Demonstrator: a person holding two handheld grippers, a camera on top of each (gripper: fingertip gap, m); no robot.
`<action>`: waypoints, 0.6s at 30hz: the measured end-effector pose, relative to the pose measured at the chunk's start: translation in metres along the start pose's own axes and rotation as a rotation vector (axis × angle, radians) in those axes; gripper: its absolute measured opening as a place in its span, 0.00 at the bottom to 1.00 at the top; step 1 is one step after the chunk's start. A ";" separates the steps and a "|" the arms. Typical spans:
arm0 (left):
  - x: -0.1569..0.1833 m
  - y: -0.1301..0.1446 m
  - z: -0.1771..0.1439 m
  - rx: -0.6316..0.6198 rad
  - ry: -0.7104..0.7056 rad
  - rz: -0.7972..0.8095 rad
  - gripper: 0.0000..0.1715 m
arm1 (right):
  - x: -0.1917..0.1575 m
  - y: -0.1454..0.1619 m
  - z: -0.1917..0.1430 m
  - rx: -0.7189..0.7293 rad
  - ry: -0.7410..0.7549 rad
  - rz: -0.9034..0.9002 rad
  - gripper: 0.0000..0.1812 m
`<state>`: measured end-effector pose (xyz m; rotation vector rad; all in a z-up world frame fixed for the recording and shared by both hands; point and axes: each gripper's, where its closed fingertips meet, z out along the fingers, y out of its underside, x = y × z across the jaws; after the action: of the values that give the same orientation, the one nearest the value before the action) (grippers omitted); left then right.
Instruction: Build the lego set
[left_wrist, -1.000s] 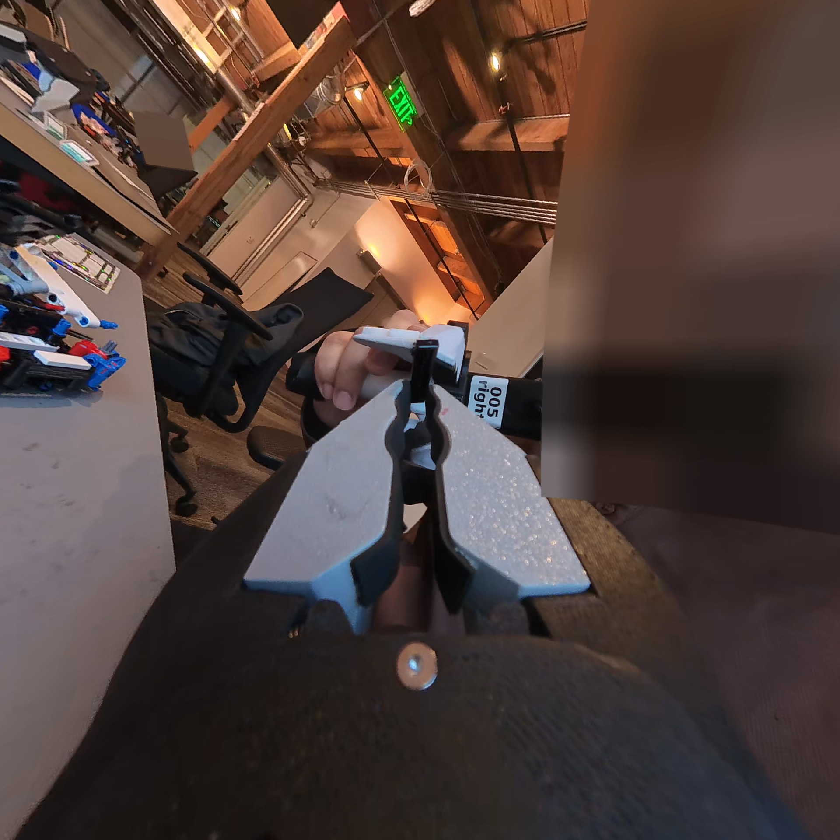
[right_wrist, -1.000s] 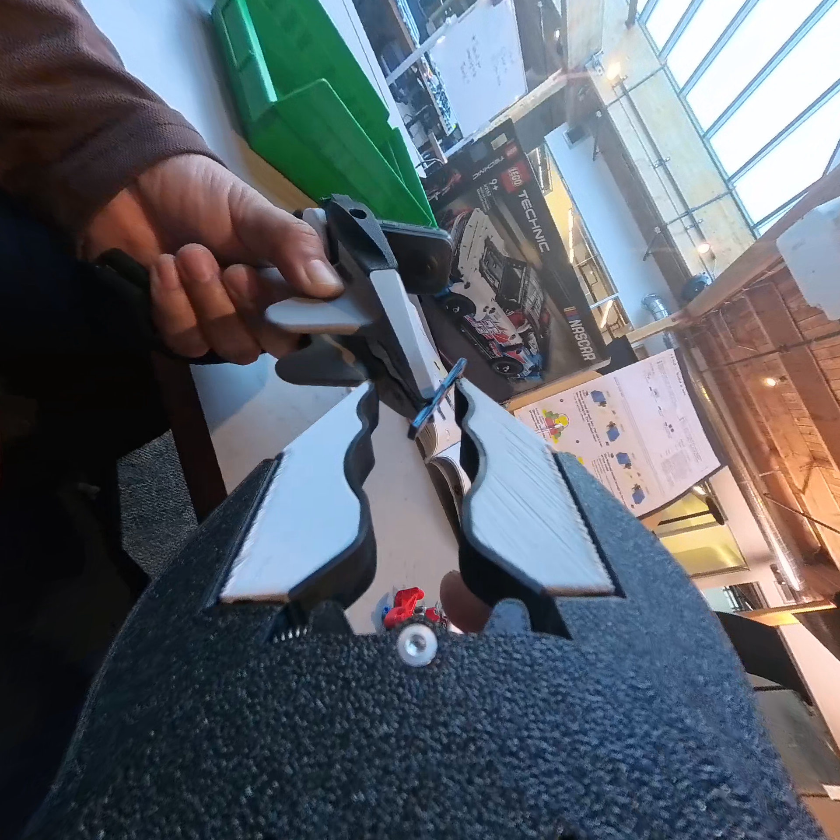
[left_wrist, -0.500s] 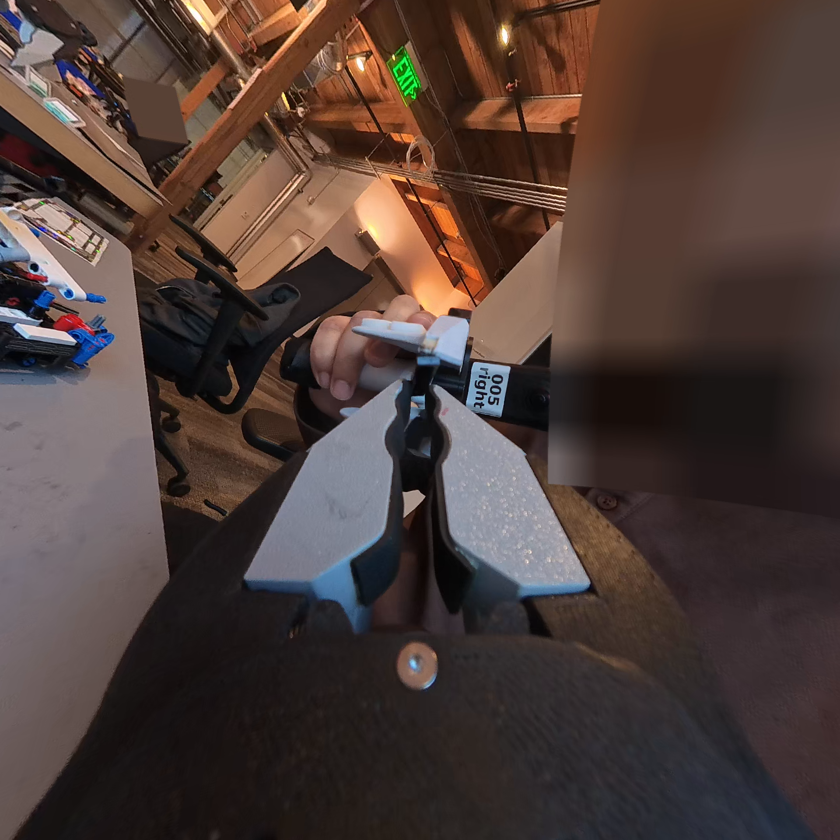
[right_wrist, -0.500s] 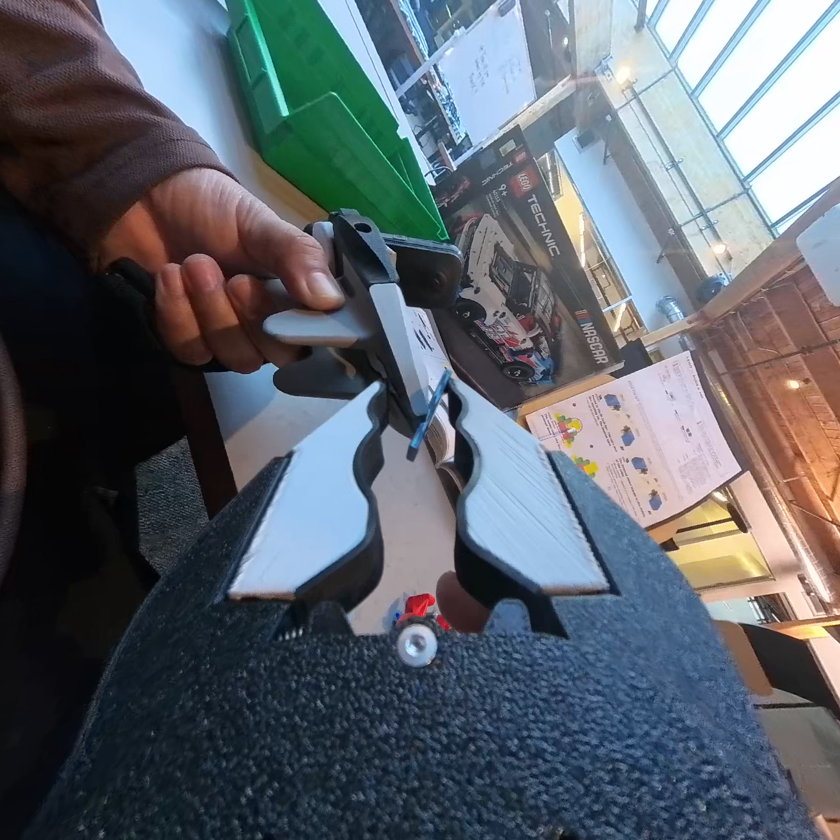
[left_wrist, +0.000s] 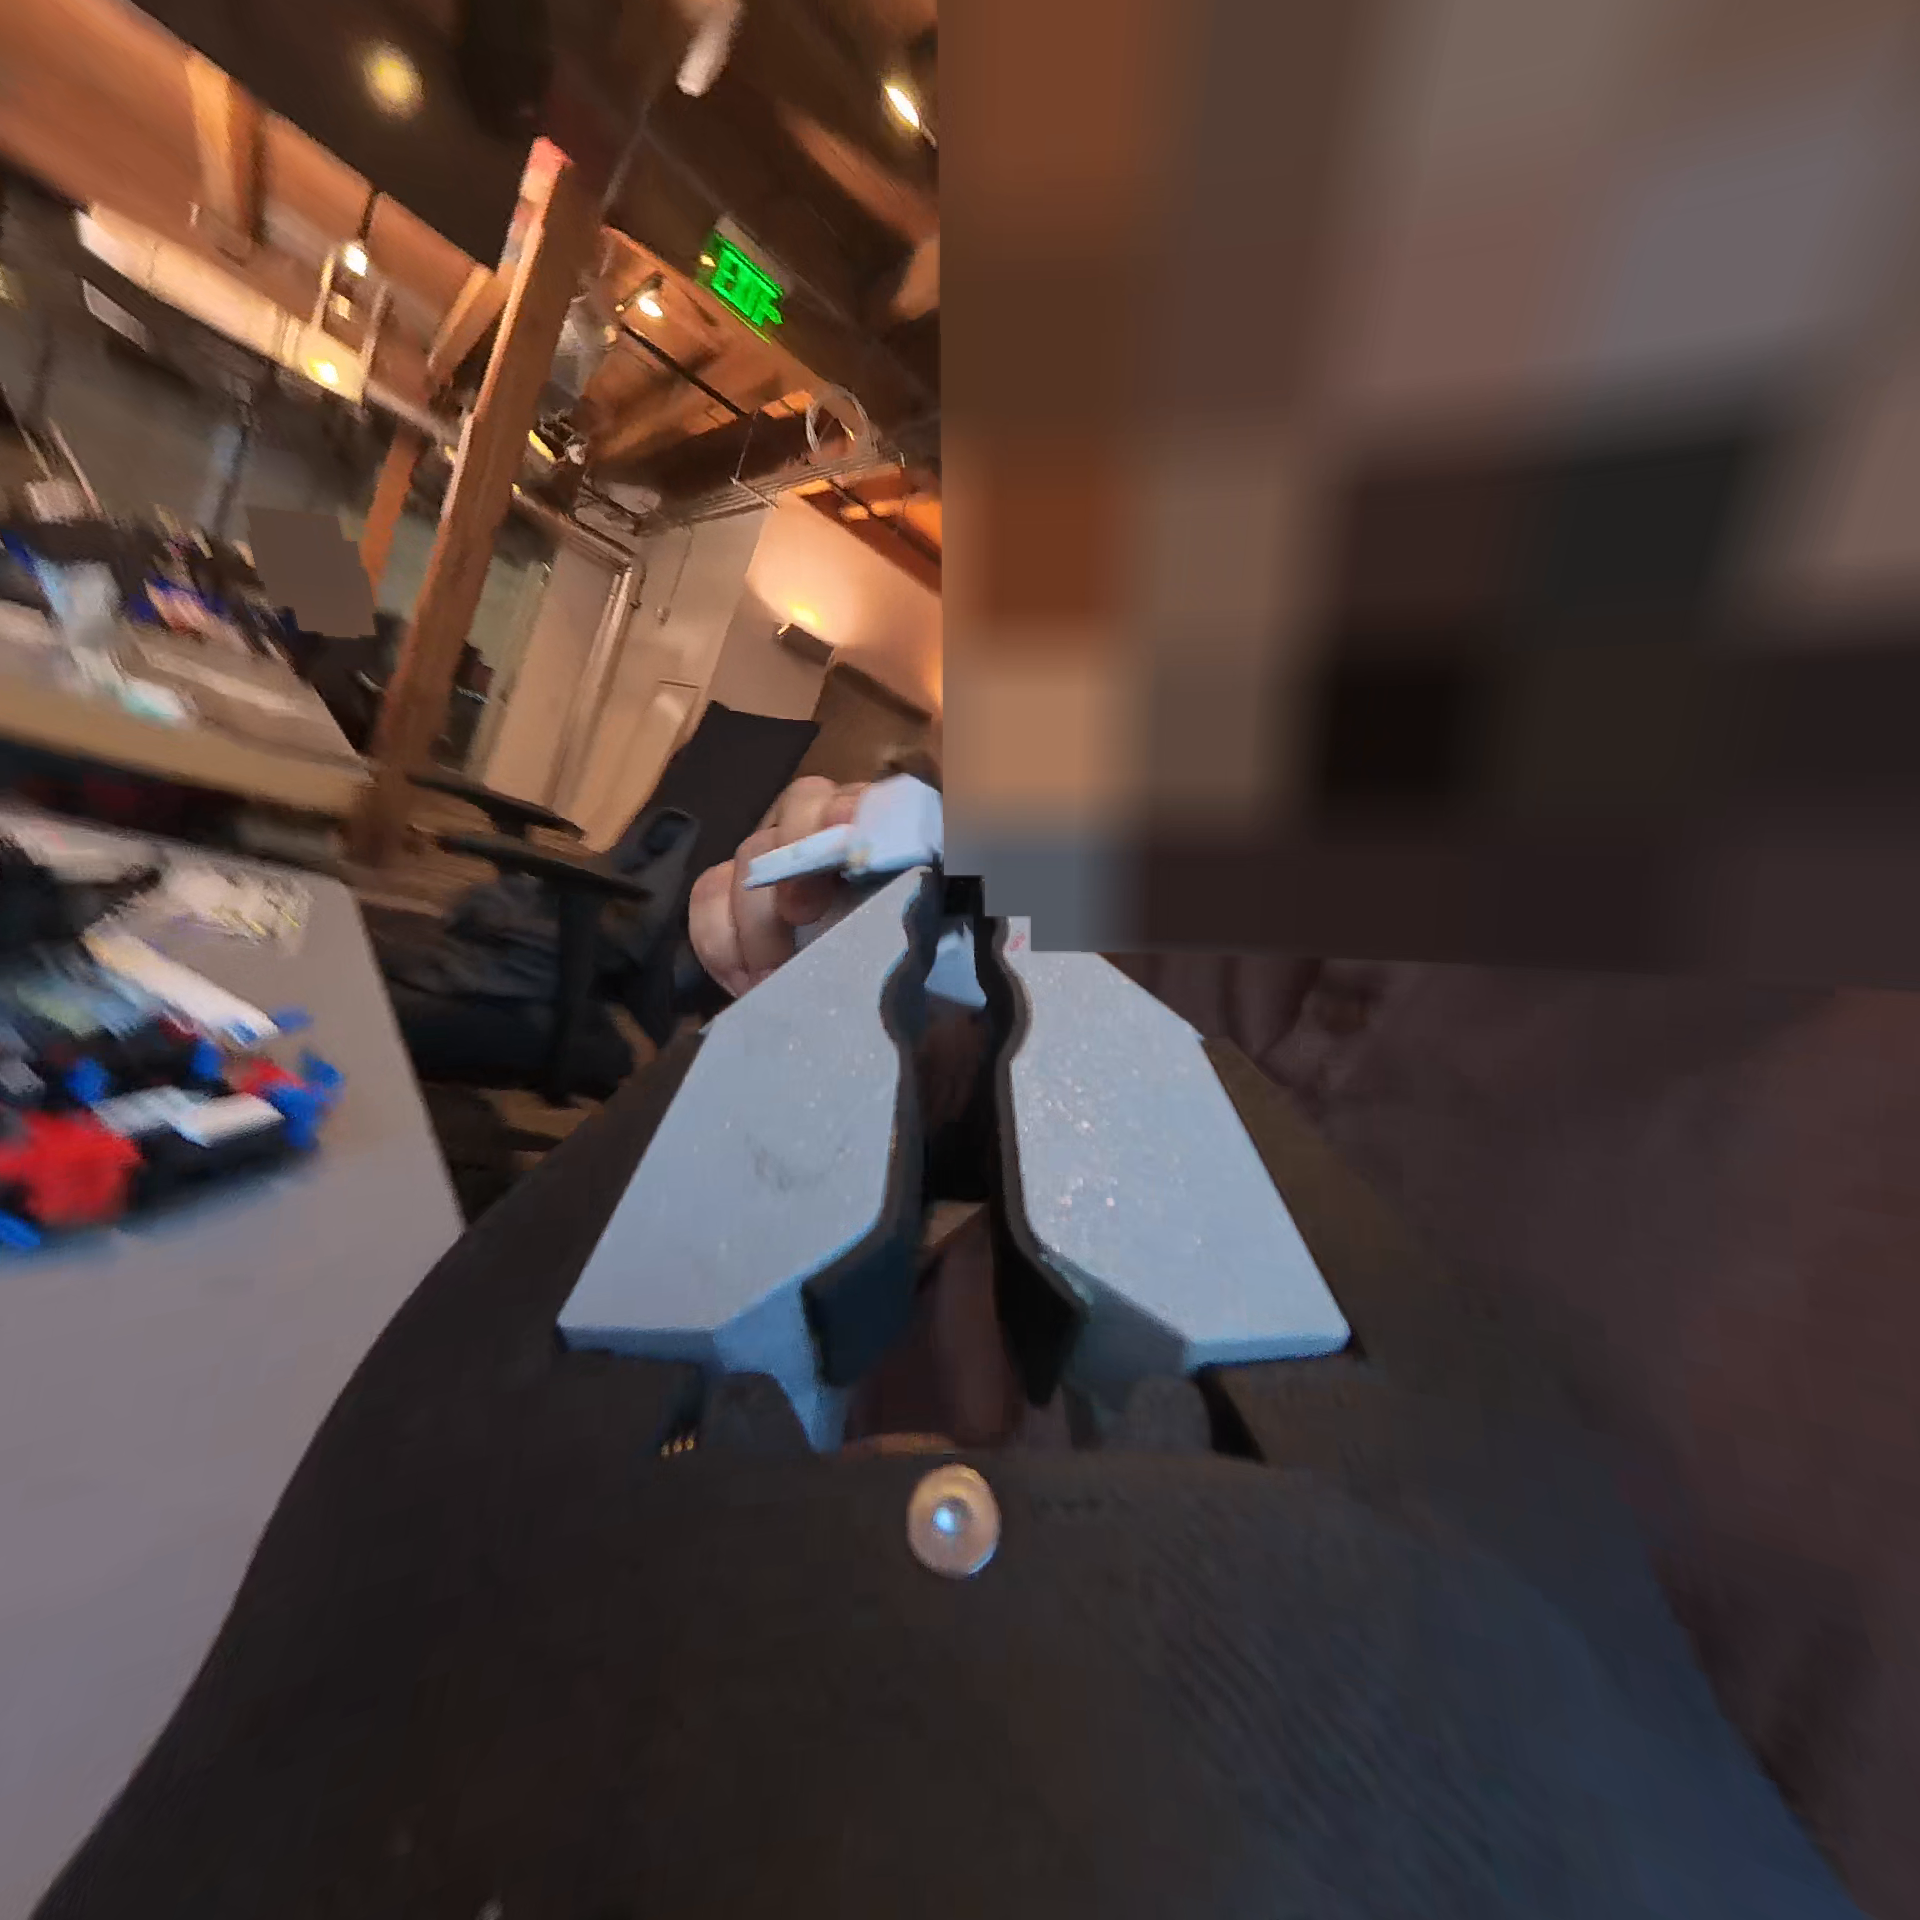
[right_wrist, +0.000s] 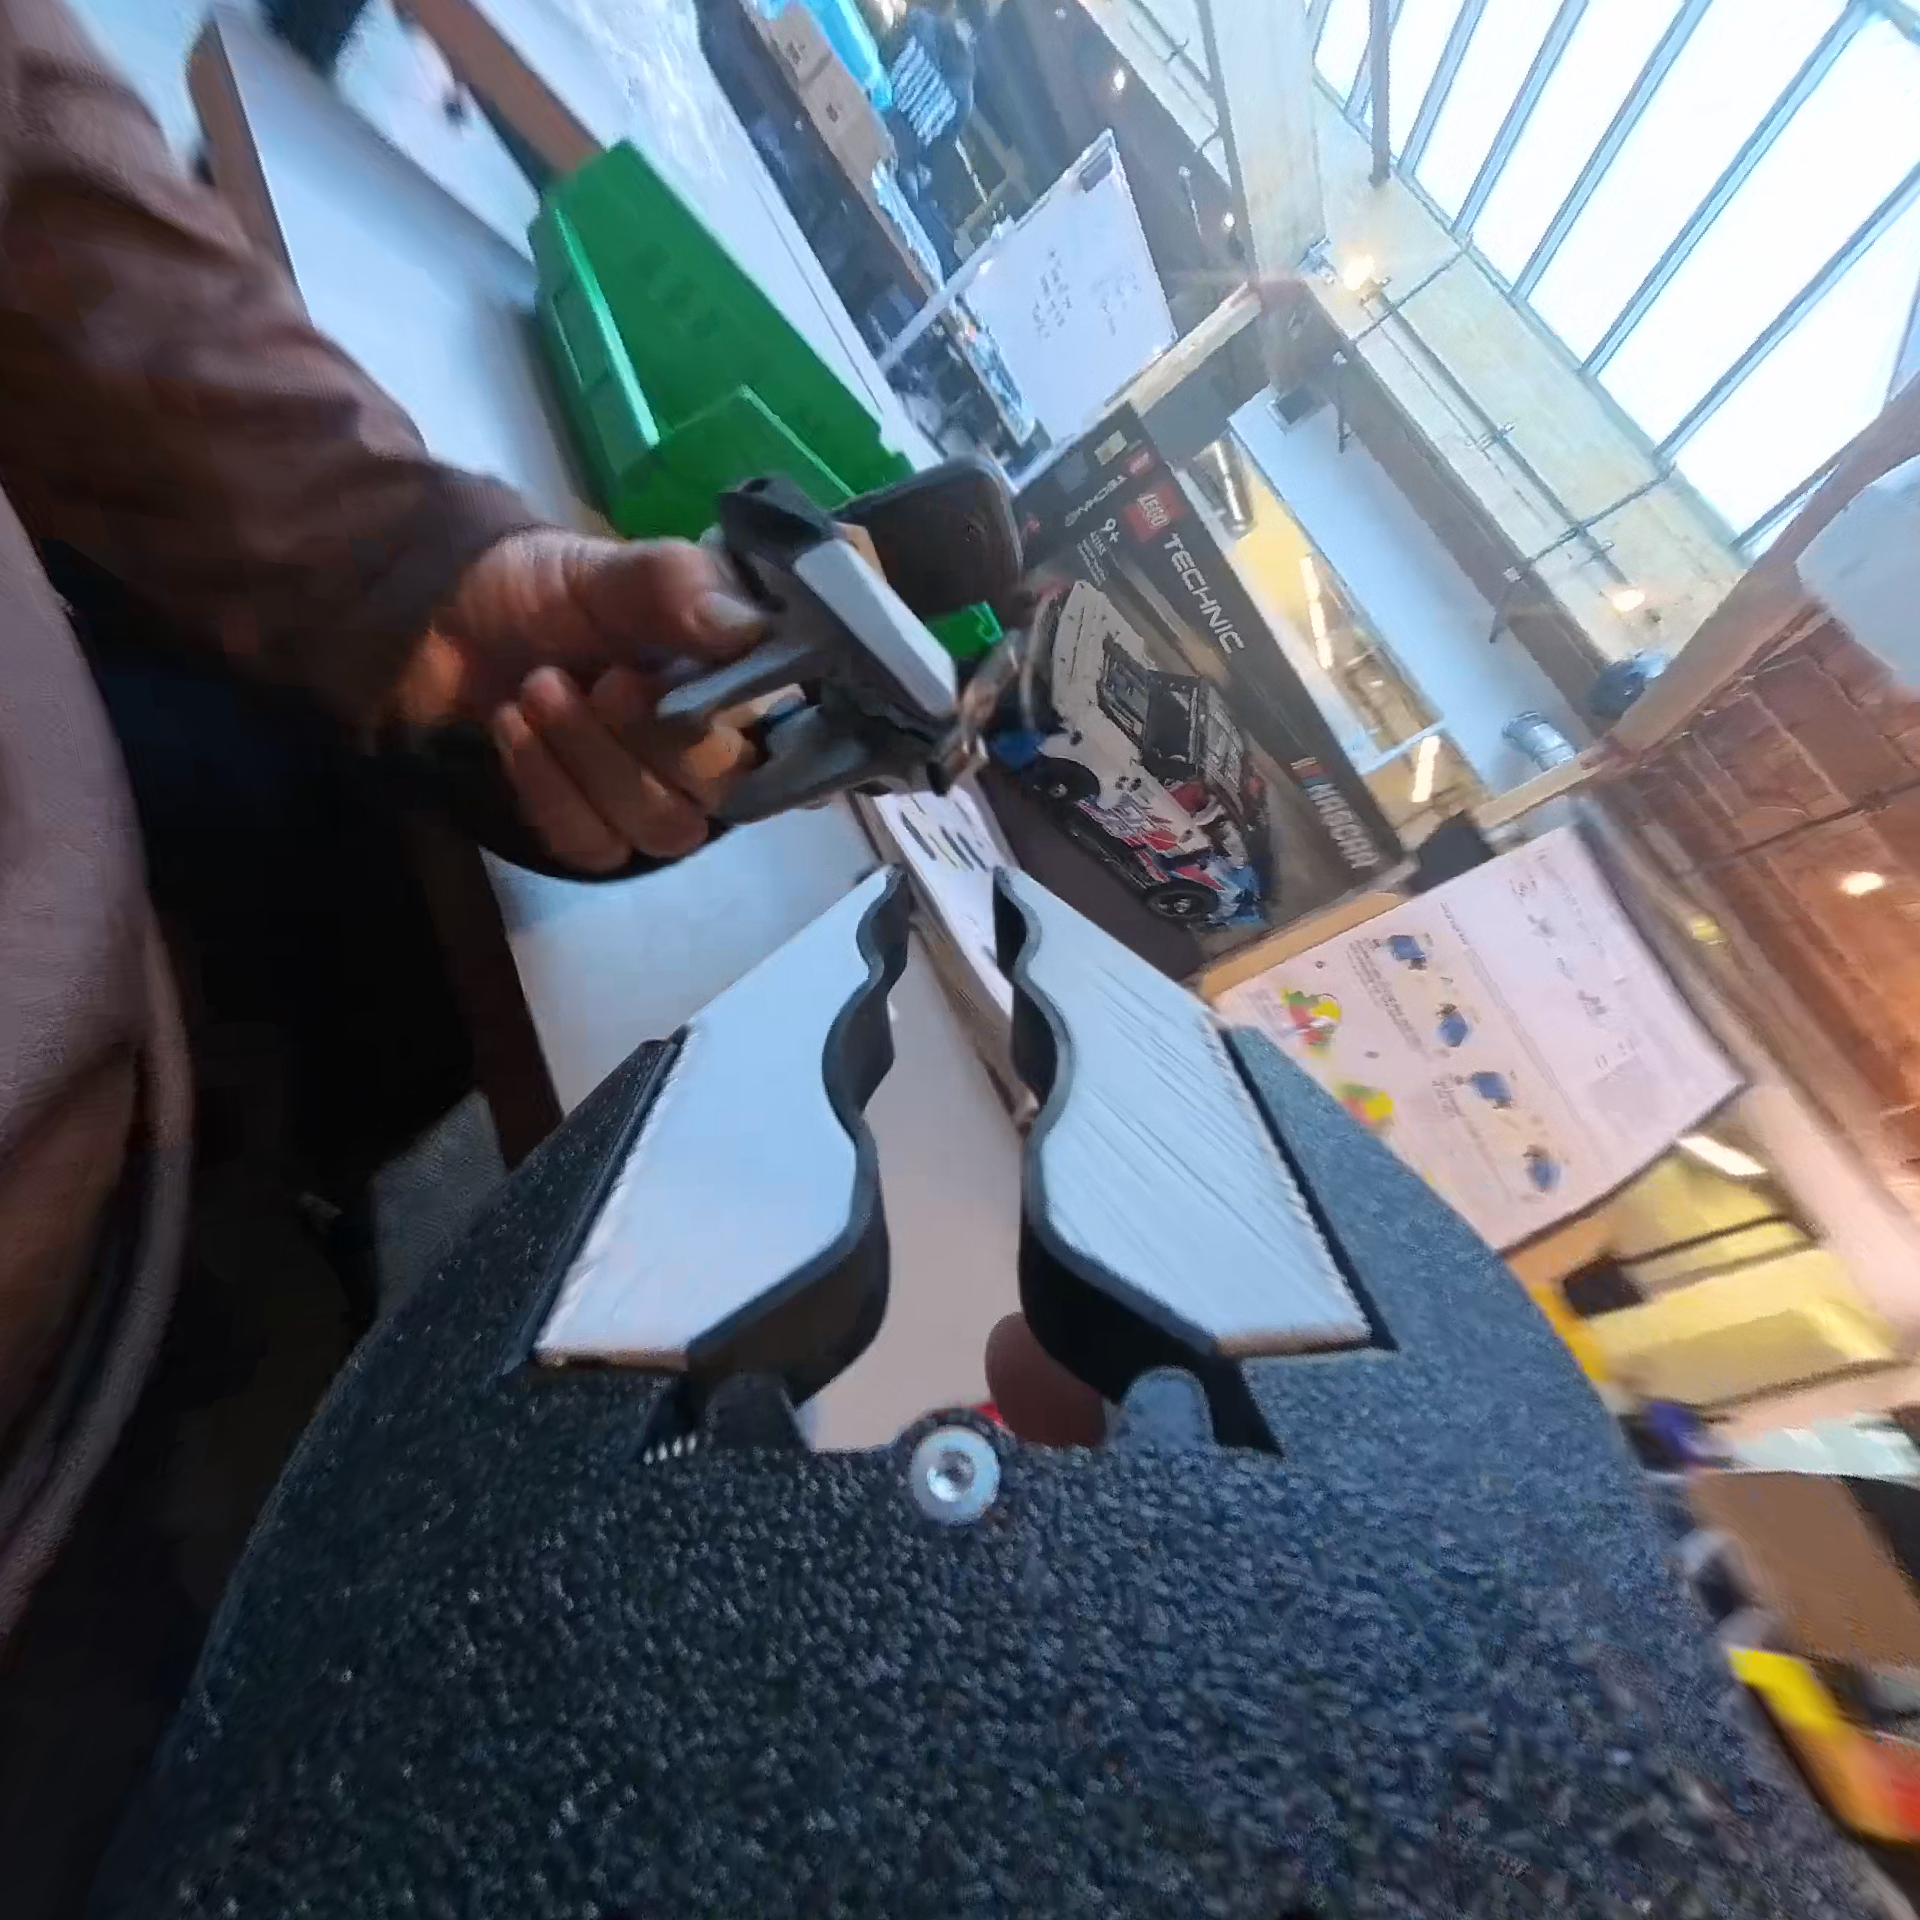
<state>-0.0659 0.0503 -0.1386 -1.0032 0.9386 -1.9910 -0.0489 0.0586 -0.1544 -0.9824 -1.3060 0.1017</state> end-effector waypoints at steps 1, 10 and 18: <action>0.005 -0.001 0.000 -0.014 0.003 0.069 0.02 | 0.002 -0.001 -0.001 0.024 -0.022 0.092 0.08; 0.027 0.002 0.005 -0.102 -0.050 0.661 0.03 | -0.002 -0.026 -0.011 0.296 -0.526 1.004 0.10; 0.020 0.014 0.011 -0.149 -0.073 0.719 0.03 | -0.018 -0.029 0.001 0.259 -0.730 1.324 0.13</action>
<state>-0.0617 0.0239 -0.1391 -0.6708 1.2089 -1.2911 -0.0682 0.0313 -0.1494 -1.4934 -0.9900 1.7183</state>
